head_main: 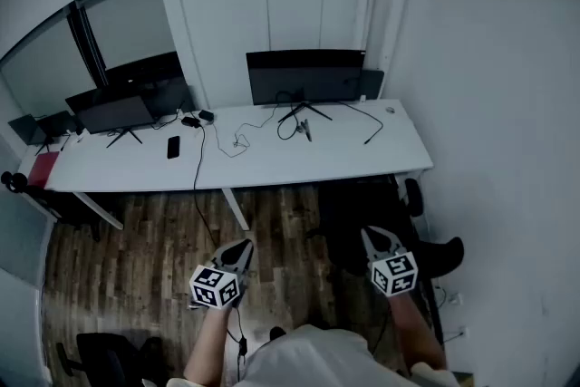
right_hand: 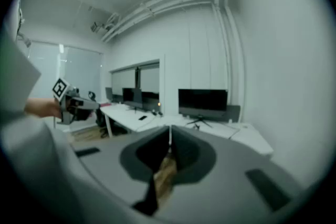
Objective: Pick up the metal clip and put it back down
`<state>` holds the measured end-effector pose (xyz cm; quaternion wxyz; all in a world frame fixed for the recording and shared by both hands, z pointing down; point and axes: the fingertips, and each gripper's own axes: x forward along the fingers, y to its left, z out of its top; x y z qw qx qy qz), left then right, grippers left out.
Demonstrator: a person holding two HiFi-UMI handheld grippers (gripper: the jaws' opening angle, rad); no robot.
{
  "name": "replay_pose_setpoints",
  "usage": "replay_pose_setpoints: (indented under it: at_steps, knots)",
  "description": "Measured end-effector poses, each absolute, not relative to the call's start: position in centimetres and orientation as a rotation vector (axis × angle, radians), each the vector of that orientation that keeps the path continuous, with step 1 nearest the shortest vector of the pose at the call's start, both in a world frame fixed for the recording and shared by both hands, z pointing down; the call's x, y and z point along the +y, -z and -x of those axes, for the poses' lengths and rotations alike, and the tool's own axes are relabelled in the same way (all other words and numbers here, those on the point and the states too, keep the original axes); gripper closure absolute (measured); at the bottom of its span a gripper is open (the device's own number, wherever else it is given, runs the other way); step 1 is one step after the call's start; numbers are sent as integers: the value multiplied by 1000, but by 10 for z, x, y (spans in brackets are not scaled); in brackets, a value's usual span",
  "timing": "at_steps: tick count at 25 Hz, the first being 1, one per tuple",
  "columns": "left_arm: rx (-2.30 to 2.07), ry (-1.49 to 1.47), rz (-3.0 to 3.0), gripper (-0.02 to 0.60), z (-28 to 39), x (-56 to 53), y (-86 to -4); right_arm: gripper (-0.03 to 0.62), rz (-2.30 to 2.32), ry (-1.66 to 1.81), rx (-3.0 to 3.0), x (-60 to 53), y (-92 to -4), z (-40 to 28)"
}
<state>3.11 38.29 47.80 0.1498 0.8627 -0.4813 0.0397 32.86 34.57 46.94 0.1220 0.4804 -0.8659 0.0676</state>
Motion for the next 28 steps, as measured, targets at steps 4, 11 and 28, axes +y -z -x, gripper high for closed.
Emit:
replay_pose_setpoints:
  at_steps: [4,11,28]
  knots:
    - [-1381,-115,-2478,549,-27,382,-480,562,-1403,-188,-2528,346,-468,-324]
    - [-1372,-110,-2478,549,-24,381,-480,562,-1417,-193,-2518,346,-466,-322]
    - [-1334,-96,-2490,548,-1,399,-485,560,-1479,-209,-2483,371,-470,-293]
